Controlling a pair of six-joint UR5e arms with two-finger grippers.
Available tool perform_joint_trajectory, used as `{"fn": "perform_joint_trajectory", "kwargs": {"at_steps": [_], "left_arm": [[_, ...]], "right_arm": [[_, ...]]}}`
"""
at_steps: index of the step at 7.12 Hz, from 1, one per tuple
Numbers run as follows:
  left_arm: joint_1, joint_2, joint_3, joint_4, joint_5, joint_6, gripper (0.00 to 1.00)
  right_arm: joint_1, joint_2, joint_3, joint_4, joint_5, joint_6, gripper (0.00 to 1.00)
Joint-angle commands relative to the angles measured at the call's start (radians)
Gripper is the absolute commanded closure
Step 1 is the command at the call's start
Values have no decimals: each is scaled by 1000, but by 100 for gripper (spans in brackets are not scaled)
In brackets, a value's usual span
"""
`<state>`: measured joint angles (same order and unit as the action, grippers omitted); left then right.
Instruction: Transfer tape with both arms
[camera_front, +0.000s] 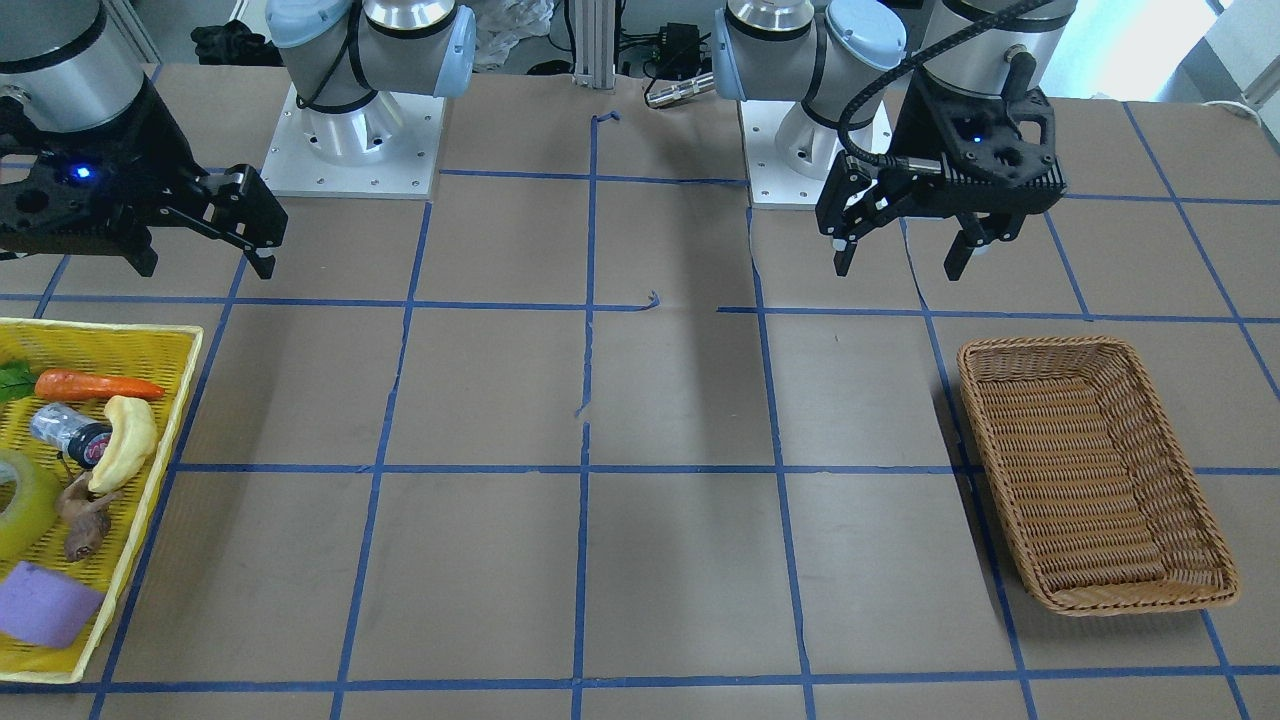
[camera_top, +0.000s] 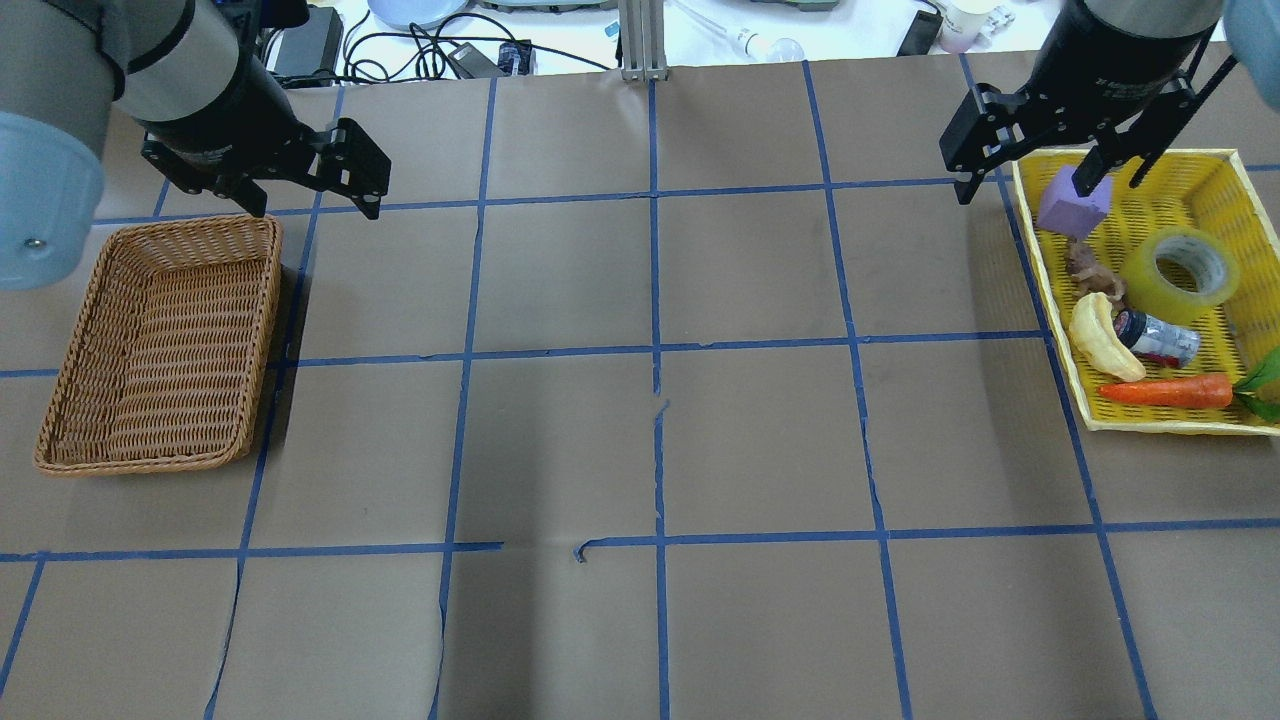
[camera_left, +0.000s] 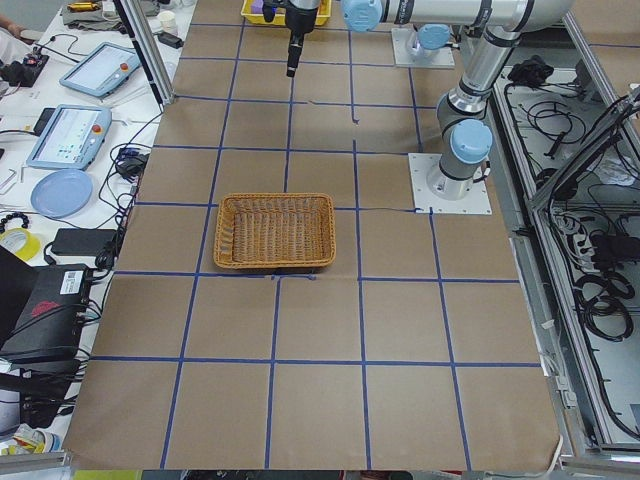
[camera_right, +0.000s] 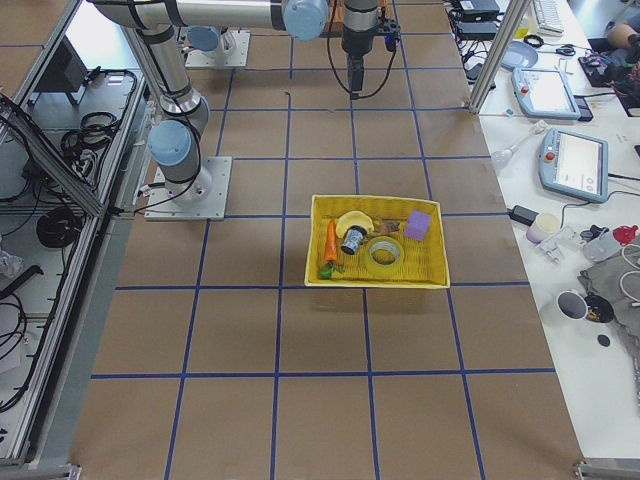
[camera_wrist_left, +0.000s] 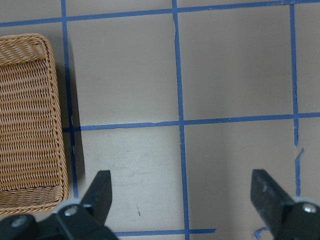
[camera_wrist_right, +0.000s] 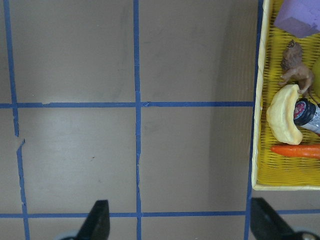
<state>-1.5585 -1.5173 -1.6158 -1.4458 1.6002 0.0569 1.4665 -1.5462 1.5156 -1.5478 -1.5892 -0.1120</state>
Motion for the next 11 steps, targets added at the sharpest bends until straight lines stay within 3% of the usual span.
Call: {"fn": "perform_joint_trajectory", "kwargs": {"at_steps": [1, 3, 6, 8, 9, 11], "left_arm": [[2, -7, 22, -111, -3, -12, 0], [2, -15, 31, -55, -2, -9, 0], [2, -15, 25, -53, -2, -11, 0], [2, -15, 25, -53, -3, -11, 0], [2, -15, 24, -53, -2, -9, 0], [2, -15, 21, -53, -2, -9, 0]], "right_arm": [[0, 0, 0, 2, 0, 0, 0], [0, 0, -1, 2, -2, 0, 0], [-5, 24, -86, -14, -20, -6, 0], [-21, 156, -112, -17, -20, -26, 0], [-96, 208, -106, -26, -37, -43, 0], [-280, 302, -72, -217, -45, -325, 1]]}}
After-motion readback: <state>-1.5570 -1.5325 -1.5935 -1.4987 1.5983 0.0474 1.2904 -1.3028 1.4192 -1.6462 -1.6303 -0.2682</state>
